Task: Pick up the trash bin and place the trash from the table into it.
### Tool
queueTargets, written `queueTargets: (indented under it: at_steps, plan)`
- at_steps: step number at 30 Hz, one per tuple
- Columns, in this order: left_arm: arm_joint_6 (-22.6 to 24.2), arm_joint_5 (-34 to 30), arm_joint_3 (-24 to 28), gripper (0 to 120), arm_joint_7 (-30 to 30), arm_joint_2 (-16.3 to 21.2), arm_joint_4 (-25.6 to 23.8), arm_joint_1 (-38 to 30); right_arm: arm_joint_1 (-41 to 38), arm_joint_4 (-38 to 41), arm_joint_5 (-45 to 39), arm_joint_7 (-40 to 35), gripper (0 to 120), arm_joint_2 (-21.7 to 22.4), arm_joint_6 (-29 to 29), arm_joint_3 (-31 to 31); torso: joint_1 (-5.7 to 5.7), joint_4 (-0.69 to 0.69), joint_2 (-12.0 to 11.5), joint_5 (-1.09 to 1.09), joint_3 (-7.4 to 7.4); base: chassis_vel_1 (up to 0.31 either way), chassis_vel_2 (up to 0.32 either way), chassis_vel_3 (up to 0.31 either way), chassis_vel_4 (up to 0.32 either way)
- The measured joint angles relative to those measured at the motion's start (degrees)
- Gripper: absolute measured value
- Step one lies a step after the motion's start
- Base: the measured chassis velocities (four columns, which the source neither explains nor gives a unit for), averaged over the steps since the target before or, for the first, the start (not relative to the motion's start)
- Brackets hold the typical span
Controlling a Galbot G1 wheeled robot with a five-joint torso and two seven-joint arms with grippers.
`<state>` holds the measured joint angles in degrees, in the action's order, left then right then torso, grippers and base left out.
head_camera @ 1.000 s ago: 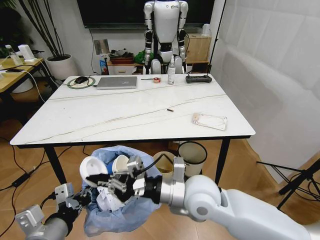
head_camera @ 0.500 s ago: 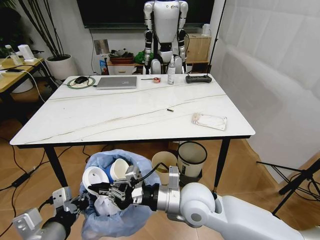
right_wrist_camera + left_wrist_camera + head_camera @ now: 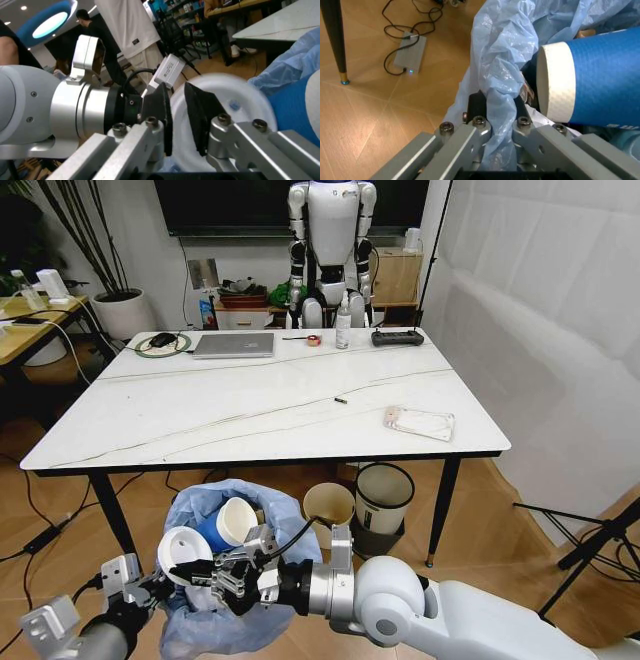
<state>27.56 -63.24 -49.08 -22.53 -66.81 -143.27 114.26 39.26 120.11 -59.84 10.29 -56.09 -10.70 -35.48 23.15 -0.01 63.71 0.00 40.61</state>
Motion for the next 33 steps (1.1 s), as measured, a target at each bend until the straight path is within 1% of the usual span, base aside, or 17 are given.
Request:
queueTargets:
  at_steps: [1,2,4,5,7,8,10,14,15,16,17,20,21,22,24,28,33]
  plan:
    - [0.0,0.0,0.0,0,0.0,0.0,0.0,0.0,0.2,0.0,0.3,0.0,20,0.0,0.0,0.1,0.0,0.0,0.0,0.0,0.0,0.0,0.0,0.0,0.0]
    - [0.0,0.0,0.0,0,0.0,0.0,0.0,0.0,0.2,0.0,0.3,0.0,20,0.0,0.0,0.1,0.0,0.0,0.0,0.0,0.0,0.0,0.0,0.0,0.0]
    - [0.0,0.0,0.1,0,0.0,0.0,0.0,-0.1,0.4,0.0,0.5,-0.1,27,0.0,0.0,0.2,0.0,0.0,0.0,0.0,0.0,0.0,0.0,0.0,0.0]
    - [0.0,0.0,0.2,0,0.0,0.0,0.0,-0.2,0.5,0.0,0.6,-0.2,33,0.2,0.0,0.5,0.0,0.01,0.0,0.0,0.0,0.0,0.0,0.0,0.0]
    - [-0.1,0.0,0.2,0,0.0,0.1,0.0,-0.3,0.7,0.0,0.7,-0.3,41,0.4,0.0,0.9,0.0,0.0,0.0,0.0,0.0,0.0,0.0,0.0,0.0]
    - [-0.1,0.0,0.2,0,0.0,0.1,0.0,-0.3,0.7,0.0,0.7,-0.3,41,0.4,0.0,0.9,0.0,0.0,0.0,0.0,0.0,0.0,0.0,0.0,0.0]
    - [-0.1,0.0,0.3,0,0.0,0.1,0.0,-0.4,0.9,0.1,0.8,-0.3,48,0.5,0.0,1.6,0.0,0.0,0.0,0.0,0.0,0.0,0.0,0.0,0.0]
    - [-0.1,0.4,0.8,0,0.0,-0.1,0.0,-0.3,0.5,0.5,0.8,-1.4,67,0.1,0.1,5.6,0.0,0.0,0.0,0.0,0.0,0.0,0.0,0.0,0.0]
    - [-0.1,0.4,0.8,0,0.0,-0.1,0.0,-0.3,0.5,0.5,0.8,-1.4,67,0.1,0.1,5.6,0.0,0.0,0.0,0.0,0.0,0.0,0.0,0.0,0.0]
    - [-0.1,0.5,0.8,0,0.1,-0.1,0.0,-0.3,0.0,0.5,0.7,-2.1,71,0.0,0.1,7.1,0.0,0.0,0.0,0.01,0.0,0.0,0.0,0.0,0.0]
    - [-0.1,0.6,0.9,0,0.1,-0.1,0.0,-0.3,-0.2,0.5,0.7,-2.4,73,-0.1,0.1,7.6,0.0,0.0,0.0,0.01,0.0,0.0,0.0,0.0,0.0]
    - [-0.2,1.3,1.3,0,0.3,-0.1,0.1,-0.4,-2.6,-0.2,0.2,-6.0,88,-0.6,0.2,12.0,0.0,0.0,0.0,0.0,0.0,0.0,0.0,0.0,0.0]
    - [-0.2,1.7,1.4,0,0.5,-0.2,0.1,-0.4,-3.1,-0.8,0.0,-7.2,91,-0.9,0.2,13.3,0.0,0.01,0.0,0.0,0.0,0.0,0.0,0.0,0.0]
    - [-0.2,1.7,1.4,0,0.5,-0.2,0.1,-0.4,-3.1,-0.8,0.0,-7.2,91,-0.9,0.2,13.3,0.0,0.01,0.0,0.0,0.0,0.0,0.0,0.0,0.0]
    - [-0.3,2.0,1.6,0,0.7,0.0,0.1,-0.4,-4.1,-2.3,-0.4,-9.5,98,-1.7,0.2,15.7,0.0,0.0,0.0,0.01,0.0,0.0,0.0,0.0,0.0]
    - [-0.3,2.1,1.5,0,0.8,0.2,0.1,-0.2,-5.0,-6.9,0.1,-12.6,100,-3.5,0.1,18.7,0.0,0.01,0.0,0.0,0.01,0.0,0.0,0.0,0.0]
    - [-0.4,2.2,1.4,0,1.0,0.3,0.1,0.1,-5.2,-11.3,1.9,-14.8,100,-5.1,0.7,20.4,0.0,0.01,0.0,0.01,0.01,0.0,0.0,0.0,0.0]
